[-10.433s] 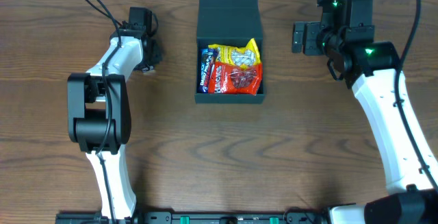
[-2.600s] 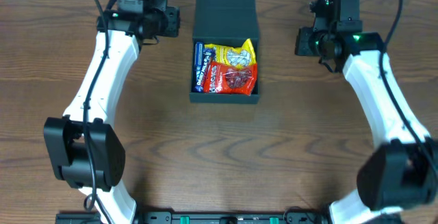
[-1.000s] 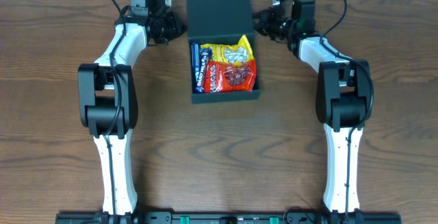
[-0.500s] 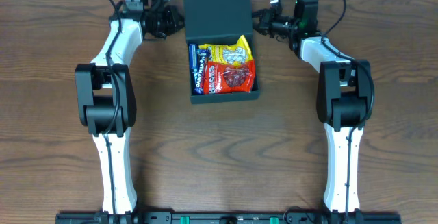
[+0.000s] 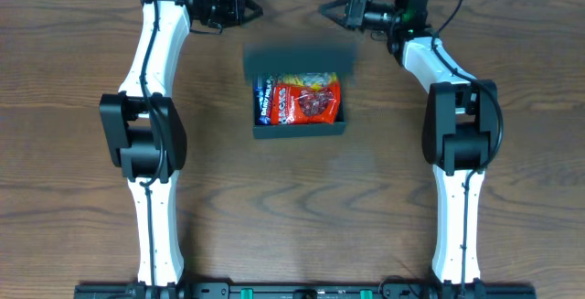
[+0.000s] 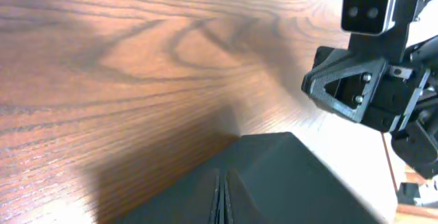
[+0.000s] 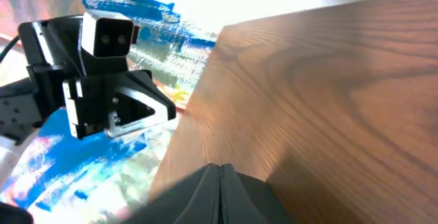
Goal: Pack container
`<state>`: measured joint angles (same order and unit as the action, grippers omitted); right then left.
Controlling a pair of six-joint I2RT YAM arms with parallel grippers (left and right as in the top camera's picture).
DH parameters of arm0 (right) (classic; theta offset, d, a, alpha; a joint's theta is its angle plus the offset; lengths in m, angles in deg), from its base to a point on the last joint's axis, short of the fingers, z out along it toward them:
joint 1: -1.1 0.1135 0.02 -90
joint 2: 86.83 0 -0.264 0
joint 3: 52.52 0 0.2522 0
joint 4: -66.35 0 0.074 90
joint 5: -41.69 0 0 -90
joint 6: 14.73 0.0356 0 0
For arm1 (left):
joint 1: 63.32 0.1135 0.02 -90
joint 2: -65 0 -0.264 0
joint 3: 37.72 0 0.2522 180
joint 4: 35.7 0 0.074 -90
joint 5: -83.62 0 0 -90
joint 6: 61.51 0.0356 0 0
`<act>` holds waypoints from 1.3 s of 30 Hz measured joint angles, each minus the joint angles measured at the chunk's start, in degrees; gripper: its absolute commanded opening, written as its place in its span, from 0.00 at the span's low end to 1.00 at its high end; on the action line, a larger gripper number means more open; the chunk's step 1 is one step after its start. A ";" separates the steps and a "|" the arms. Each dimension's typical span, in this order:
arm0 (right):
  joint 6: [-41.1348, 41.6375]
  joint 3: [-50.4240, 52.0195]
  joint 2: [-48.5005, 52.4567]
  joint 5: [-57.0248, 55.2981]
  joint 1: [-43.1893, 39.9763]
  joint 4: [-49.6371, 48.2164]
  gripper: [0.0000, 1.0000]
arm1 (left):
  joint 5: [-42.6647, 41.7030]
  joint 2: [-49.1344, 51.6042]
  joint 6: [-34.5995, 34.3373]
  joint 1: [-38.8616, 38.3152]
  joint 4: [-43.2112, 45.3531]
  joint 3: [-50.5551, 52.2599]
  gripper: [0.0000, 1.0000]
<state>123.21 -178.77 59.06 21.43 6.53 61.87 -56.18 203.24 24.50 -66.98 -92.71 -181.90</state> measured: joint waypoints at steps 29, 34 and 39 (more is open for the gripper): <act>-27.80 -2.80 -10.10 -27.87 -4.90 55.54 0.01 | 20.55 -25.46 12.90 0.13 -26.99 -0.68 0.06; -33.86 -5.20 -26.16 -31.76 -4.90 59.98 0.01 | 24.41 -33.29 14.34 0.13 -32.41 -0.72 0.06; -38.27 -6.34 -37.88 -32.54 -4.90 68.30 0.01 | 25.24 -40.52 14.64 0.13 -39.58 -0.72 0.06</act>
<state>84.94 -185.11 21.18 -11.12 1.63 130.17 -30.94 162.71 39.14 -66.85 -132.29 -182.62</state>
